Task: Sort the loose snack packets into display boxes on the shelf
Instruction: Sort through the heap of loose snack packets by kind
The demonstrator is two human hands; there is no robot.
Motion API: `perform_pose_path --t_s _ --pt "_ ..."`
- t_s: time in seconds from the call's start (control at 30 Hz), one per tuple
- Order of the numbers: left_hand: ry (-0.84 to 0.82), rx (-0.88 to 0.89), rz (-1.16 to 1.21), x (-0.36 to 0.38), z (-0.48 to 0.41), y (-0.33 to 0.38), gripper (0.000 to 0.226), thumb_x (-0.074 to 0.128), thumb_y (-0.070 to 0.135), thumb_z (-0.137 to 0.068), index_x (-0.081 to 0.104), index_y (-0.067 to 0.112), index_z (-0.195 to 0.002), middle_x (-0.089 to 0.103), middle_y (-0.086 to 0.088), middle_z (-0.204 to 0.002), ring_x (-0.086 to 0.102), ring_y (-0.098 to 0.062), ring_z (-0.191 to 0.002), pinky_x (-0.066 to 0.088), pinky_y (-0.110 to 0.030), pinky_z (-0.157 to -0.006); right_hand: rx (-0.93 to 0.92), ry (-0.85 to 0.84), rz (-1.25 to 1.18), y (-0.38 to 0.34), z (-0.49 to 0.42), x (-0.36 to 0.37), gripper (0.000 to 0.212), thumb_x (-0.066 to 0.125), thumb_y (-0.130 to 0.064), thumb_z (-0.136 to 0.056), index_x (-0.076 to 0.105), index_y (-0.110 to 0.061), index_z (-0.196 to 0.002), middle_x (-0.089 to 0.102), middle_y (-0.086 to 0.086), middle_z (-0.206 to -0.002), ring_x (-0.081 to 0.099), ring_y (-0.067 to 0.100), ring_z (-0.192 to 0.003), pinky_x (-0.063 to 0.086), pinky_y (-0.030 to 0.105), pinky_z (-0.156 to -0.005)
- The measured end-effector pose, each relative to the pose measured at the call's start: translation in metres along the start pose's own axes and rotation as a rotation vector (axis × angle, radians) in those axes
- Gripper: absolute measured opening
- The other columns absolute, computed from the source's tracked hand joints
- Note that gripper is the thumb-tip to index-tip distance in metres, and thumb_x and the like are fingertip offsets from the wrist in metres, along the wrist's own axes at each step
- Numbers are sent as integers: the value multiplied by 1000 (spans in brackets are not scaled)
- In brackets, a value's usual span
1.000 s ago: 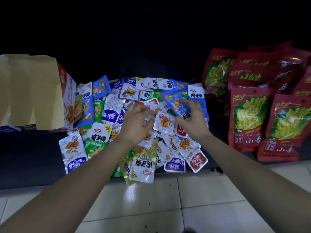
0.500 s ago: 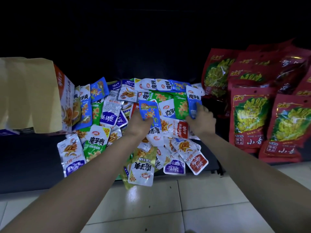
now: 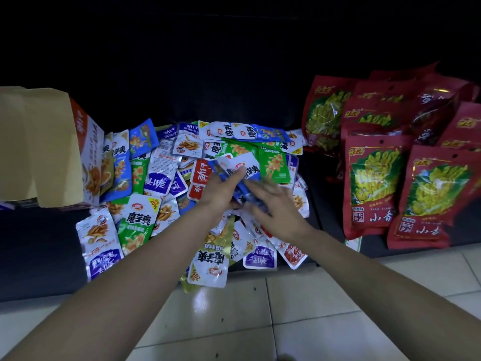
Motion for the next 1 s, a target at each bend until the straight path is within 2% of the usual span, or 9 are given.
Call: perform_pose_path --t_s 0.07,0.13,0.23,0.33,0.47,0.53,0.73,0.87,1.0 --pt "59 61 -54 -3 -1 3 40 70 27 -89 59 2 -118 69 -16 -111 69 -29 -95 58 -51 -83 -103 -60 -99 -15 -1 2 65 32 -59 -92 47 -21 -142 50 3 -143 43 22 -132 34 49 -106" --pt "107 100 -107 -10 1 5 39 66 21 -92 54 3 -125 63 -8 -124 63 -24 -107 54 -44 -90 -54 80 -213 -9 -8 -16 56 33 -49 -94 57 -17 -133 55 5 -133 51 21 -123 41 47 -102" --pt "163 158 -186 -27 0 6 55 63 22 -94 39 6 -141 53 -9 -138 51 -29 -126 45 -45 -104 194 272 -172 20 -22 -36 52 39 -41 -97 47 -14 -141 43 9 -146 37 27 -135 33 51 -110" --pt "168 150 -229 -41 2 2 47 63 18 -94 43 6 -135 55 -13 -134 53 -33 -123 45 -46 -101 342 89 143 39 -36 -23 68 55 -43 -95 29 -16 -152 27 8 -158 27 32 -141 28 46 -113" --pt "128 145 -232 -48 3 -3 47 64 17 -93 43 8 -134 57 -9 -130 56 -26 -116 47 -38 -95 169 277 189 32 -35 -38 30 61 -24 -90 69 -10 -115 65 10 -117 60 31 -97 51 38 -77" --pt "109 152 -236 -48 3 -4 46 63 16 -94 43 8 -134 57 -7 -125 56 -23 -109 47 -36 -90 48 415 54 19 -27 -50 18 58 -12 -89 75 -6 -87 72 10 -95 63 25 -77 46 29 -61" --pt "115 113 -49 -48 10 -8 29 49 23 -102 46 13 -129 59 -3 -110 59 -21 -95 45 -31 -70 -299 128 -252 -37 -5 -17 29 55 -22 -94 69 -17 -119 62 4 -131 55 16 -123 42 29 -107" --pt "66 100 69 -52 23 -12 48 60 45 -92 45 19 -130 64 -3 -121 65 -24 -107 55 -35 -69 -299 2 -319 -44 5 -6 31 56 -18 -92 68 -17 -121 53 4 -141 43 19 -136 37 44 -113" --pt "46 213 -68 -63 37 -4 44 65 20 -93 45 20 -133 64 -3 -119 63 -21 -106 57 -37 -84 -204 -97 -409 -55 9 -2 33 64 -27 -92 65 -29 -125 27 -4 -159 23 12 -146 27 38 -118"
Point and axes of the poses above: each hand's wrist, its own z-axis away from the middle knuckle, its own x-axis out of the palm, y = z × x, the point moved 8 cm from there along -z, towards the middle knuckle
